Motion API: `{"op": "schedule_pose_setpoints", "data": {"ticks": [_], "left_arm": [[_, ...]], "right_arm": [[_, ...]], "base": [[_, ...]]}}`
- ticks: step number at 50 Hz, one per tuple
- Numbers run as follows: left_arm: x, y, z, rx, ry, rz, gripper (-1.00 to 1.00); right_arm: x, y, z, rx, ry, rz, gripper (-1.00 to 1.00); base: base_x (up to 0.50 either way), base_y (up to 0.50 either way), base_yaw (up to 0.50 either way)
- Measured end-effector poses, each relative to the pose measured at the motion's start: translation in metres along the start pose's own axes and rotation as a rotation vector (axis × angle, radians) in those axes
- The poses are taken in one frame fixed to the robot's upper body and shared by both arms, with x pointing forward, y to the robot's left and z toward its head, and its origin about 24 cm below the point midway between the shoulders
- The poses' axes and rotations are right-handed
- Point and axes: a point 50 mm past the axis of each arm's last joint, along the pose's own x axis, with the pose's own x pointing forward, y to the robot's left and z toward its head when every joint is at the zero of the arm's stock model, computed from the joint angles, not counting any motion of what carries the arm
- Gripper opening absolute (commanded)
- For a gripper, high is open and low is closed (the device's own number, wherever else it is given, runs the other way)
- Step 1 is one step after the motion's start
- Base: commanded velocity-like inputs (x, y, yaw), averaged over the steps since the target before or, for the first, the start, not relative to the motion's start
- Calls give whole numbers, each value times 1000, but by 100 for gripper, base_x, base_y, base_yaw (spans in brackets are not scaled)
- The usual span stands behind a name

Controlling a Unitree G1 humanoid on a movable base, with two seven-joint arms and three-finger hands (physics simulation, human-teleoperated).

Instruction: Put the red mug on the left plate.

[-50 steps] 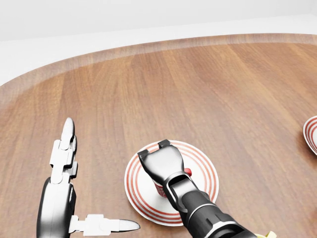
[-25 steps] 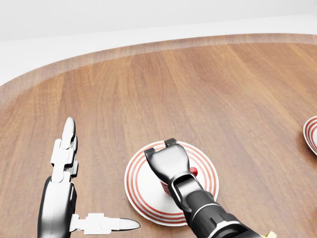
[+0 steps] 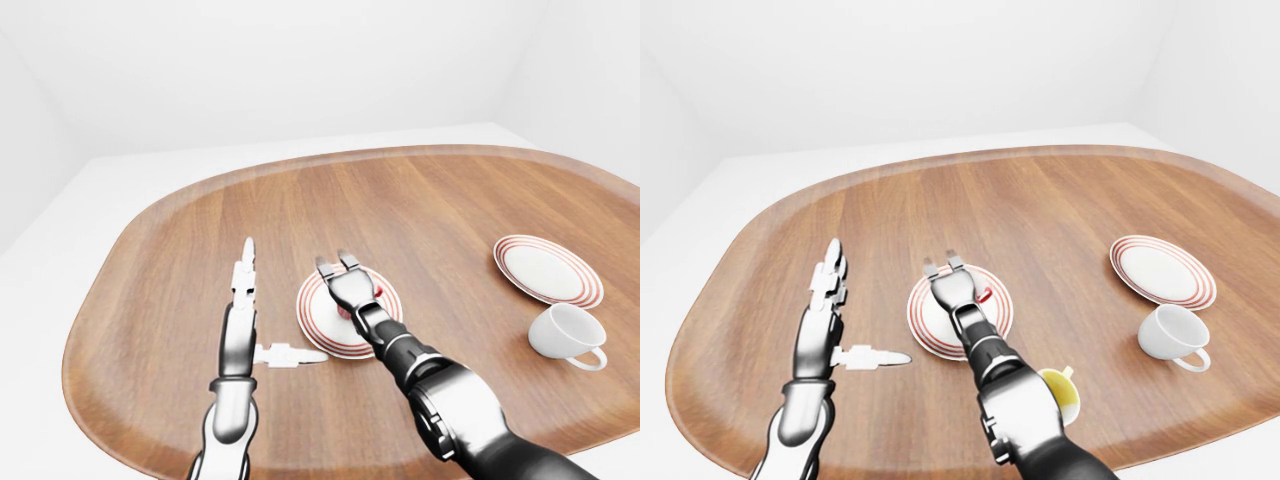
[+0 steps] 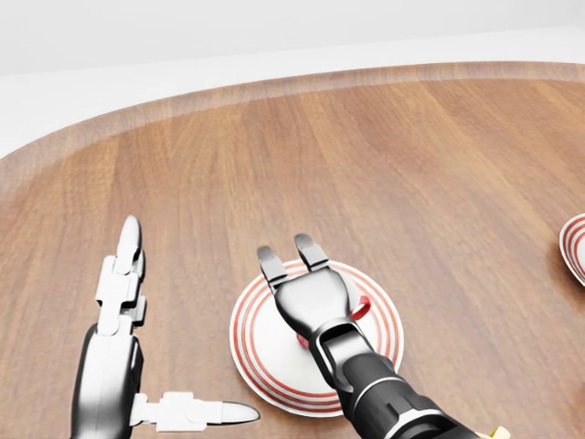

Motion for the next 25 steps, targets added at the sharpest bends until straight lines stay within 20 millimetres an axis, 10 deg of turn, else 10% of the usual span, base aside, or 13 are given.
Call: {"op": "schedule_pose_setpoints", "data": {"ticks": [25], "left_arm": [[0,0,0,1,0,-3,100]], "right_arm": [[0,0,0,7,-2,10,100]], "base": [[0,0,0]]}}
